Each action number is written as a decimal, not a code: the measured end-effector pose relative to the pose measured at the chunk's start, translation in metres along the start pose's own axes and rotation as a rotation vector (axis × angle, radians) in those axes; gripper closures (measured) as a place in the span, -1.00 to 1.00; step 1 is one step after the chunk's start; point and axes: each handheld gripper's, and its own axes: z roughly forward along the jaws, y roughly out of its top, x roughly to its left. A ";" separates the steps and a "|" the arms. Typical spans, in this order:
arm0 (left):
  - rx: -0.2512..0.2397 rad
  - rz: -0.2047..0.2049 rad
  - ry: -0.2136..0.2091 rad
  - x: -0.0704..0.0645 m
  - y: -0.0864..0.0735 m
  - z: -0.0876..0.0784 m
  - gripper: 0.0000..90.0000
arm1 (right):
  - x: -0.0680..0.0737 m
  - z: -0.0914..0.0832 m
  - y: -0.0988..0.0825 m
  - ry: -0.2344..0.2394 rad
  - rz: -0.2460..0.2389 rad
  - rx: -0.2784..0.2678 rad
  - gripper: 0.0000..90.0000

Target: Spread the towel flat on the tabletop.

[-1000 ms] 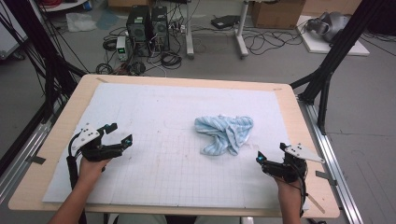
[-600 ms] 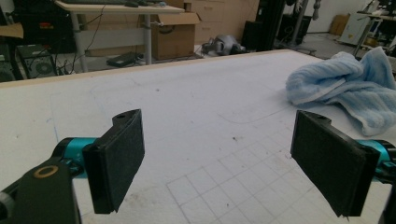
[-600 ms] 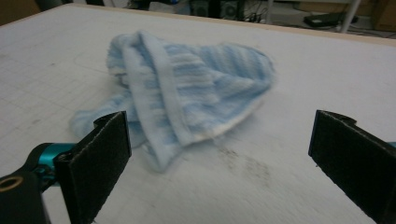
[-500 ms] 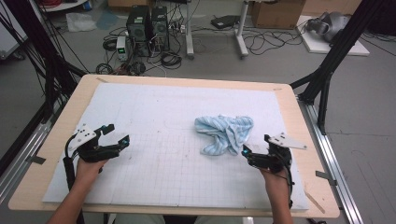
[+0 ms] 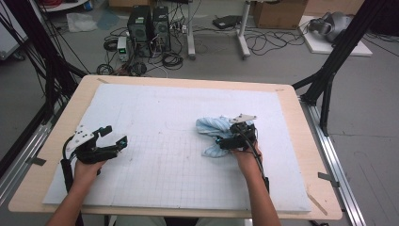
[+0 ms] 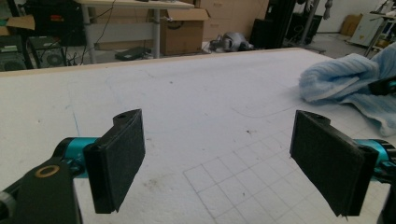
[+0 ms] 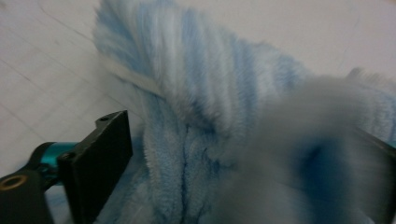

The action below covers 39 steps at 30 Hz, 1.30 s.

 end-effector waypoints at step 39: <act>-0.044 -0.051 0.094 0.029 0.002 -0.019 -0.57 | 0.099 -0.010 0.068 0.404 -0.101 -0.058 -0.34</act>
